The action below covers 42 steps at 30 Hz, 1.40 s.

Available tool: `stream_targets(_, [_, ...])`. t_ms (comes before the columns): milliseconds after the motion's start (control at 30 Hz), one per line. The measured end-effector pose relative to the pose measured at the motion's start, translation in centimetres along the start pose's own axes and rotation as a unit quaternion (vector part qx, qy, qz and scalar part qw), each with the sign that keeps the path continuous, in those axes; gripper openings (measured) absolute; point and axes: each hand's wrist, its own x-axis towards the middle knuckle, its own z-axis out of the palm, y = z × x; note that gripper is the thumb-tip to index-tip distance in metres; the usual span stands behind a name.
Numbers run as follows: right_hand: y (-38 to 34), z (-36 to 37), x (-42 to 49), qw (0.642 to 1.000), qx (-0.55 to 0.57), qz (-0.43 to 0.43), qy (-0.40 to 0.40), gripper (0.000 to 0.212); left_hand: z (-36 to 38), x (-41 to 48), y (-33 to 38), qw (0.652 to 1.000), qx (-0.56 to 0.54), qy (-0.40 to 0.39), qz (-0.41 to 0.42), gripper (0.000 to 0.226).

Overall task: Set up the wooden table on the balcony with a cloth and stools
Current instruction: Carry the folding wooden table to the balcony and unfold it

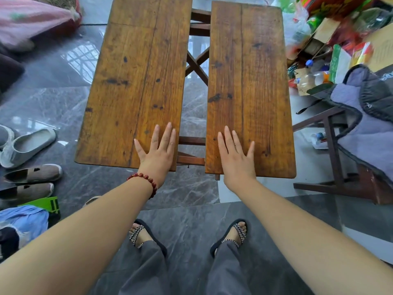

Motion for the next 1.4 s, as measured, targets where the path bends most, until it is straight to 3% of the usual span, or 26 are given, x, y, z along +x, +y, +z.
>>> stream_targets(533, [1.4,3.8,2.5,0.998,-0.045,-0.037,0.007,0.108,3.7,1.4,3.5,0.999,-0.040,0.000,-0.006,0.103])
stream_targets(633, [0.9,4.9,3.0,0.995,-0.067,-0.076,-0.006,0.109,4.2,1.6,3.3,0.997,-0.060,-0.041,-0.016,0.110])
stream_targets(767, [1.0,5.5,3.6,0.994,-0.084,-0.063,-0.028,0.112,5.0,1.5,2.2,0.987,-0.106,-0.115,-0.045,0.124])
stream_targets(900, [0.8,5.4,3.3,0.994,-0.081,-0.061,-0.047,0.105,5.6,1.2,1.4,0.983,-0.105,-0.145,-0.040,0.118])
stream_targets(1100, [0.0,5.9,3.3,0.993,-0.068,-0.070,-0.059,0.101,5.5,1.7,1.0,0.992,-0.076,-0.100,0.007,0.104])
stream_targets(1400, [-2.6,7.2,4.7,0.998,-0.030,-0.028,-0.039,0.099,5.3,4.1,2.3,0.997,0.023,-0.035,0.059,0.106])
